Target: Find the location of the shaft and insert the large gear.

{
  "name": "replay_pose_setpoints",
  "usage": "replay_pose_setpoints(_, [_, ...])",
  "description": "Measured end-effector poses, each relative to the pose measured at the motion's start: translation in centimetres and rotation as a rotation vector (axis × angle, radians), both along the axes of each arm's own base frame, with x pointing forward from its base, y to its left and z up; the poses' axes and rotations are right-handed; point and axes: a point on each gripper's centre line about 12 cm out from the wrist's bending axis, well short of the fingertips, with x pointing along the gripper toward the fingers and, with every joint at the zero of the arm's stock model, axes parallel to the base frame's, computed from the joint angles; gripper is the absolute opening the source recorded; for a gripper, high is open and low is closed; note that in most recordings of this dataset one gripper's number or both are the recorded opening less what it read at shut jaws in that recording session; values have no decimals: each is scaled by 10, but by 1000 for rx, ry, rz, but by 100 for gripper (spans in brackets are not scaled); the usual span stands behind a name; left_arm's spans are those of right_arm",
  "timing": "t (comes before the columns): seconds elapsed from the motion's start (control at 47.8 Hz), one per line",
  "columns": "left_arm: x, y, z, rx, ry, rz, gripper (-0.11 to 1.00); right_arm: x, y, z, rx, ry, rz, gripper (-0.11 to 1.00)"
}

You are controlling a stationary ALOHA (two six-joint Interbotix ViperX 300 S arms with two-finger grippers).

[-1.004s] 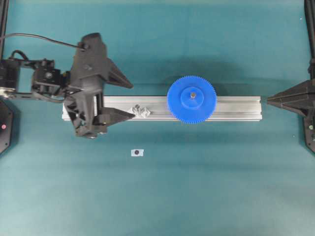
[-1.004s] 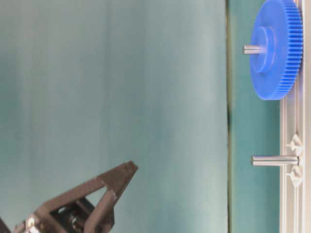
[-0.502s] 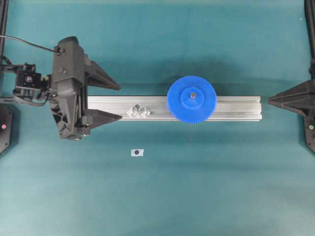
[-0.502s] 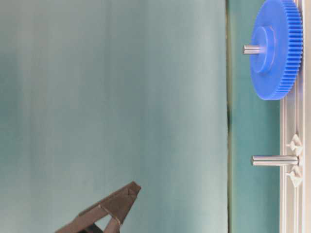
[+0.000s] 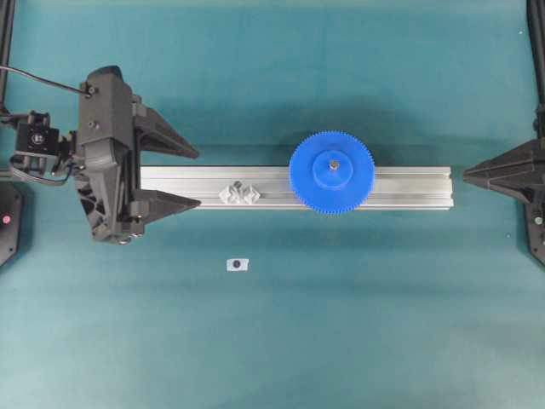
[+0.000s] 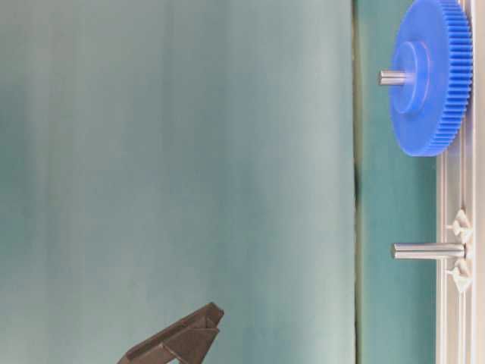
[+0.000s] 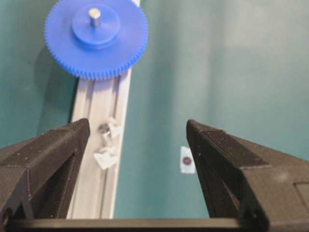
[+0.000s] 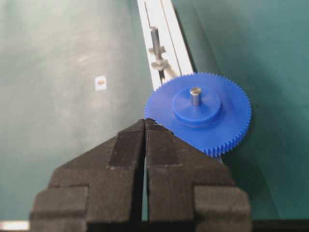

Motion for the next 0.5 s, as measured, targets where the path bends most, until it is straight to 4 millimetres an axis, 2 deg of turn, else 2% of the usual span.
replay_pose_setpoints(0.502, [-3, 0, 1, 0, -6, 0, 82, 0, 0, 0, 0, 0, 0, 0])
